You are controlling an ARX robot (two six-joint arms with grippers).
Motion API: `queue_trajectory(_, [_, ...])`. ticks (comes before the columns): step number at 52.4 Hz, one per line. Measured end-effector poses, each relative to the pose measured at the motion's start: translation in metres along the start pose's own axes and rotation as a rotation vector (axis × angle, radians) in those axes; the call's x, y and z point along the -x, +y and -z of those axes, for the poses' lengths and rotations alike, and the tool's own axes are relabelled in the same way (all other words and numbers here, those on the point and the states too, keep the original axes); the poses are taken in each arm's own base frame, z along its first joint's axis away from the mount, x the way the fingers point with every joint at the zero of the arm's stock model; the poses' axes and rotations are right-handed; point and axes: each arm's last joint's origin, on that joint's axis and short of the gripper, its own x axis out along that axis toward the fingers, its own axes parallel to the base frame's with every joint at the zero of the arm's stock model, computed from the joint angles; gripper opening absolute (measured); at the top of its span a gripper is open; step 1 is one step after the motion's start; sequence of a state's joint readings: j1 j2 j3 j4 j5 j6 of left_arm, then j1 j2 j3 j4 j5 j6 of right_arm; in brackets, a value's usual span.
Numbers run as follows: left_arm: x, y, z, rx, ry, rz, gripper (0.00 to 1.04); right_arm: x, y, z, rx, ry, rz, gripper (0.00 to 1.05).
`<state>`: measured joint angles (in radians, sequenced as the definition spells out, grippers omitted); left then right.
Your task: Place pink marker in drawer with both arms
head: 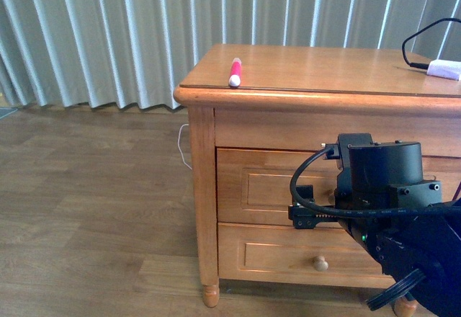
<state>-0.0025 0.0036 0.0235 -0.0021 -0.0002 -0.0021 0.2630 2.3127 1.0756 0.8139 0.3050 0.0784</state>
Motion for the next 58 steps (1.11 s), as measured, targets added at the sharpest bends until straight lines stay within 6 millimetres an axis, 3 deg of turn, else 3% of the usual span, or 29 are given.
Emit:
queue_trajectory(4, [0.0,0.0,0.0,0.0,0.0,0.0,0.98,0.0,0.0,0.0,-0.001,-0.007,0.001,0.96])
queue_trajectory(7, [0.0,0.0,0.0,0.0,0.0,0.0,0.98,0.0,0.0,0.0,-0.003,-0.011,0.0,0.89])
queue_trajectory(14, [0.0,0.0,0.0,0.0,0.0,0.0,0.98,0.002,0.002,0.0,-0.008,-0.031,-0.01,0.61])
queue_trajectory(27, [0.0,0.0,0.0,0.0,0.0,0.0,0.98,0.004,0.003,-0.002,-0.008,-0.037,-0.015,0.25])
queue_trajectory(47, [0.0,0.0,0.0,0.0,0.0,0.0,0.98,0.006,0.001,-0.004,-0.01,0.011,-0.026,0.22])
queue_trajectory(58, [0.0,0.0,0.0,0.0,0.0,0.0,0.98,0.019,-0.005,0.002,-0.036,0.015,-0.054,0.21])
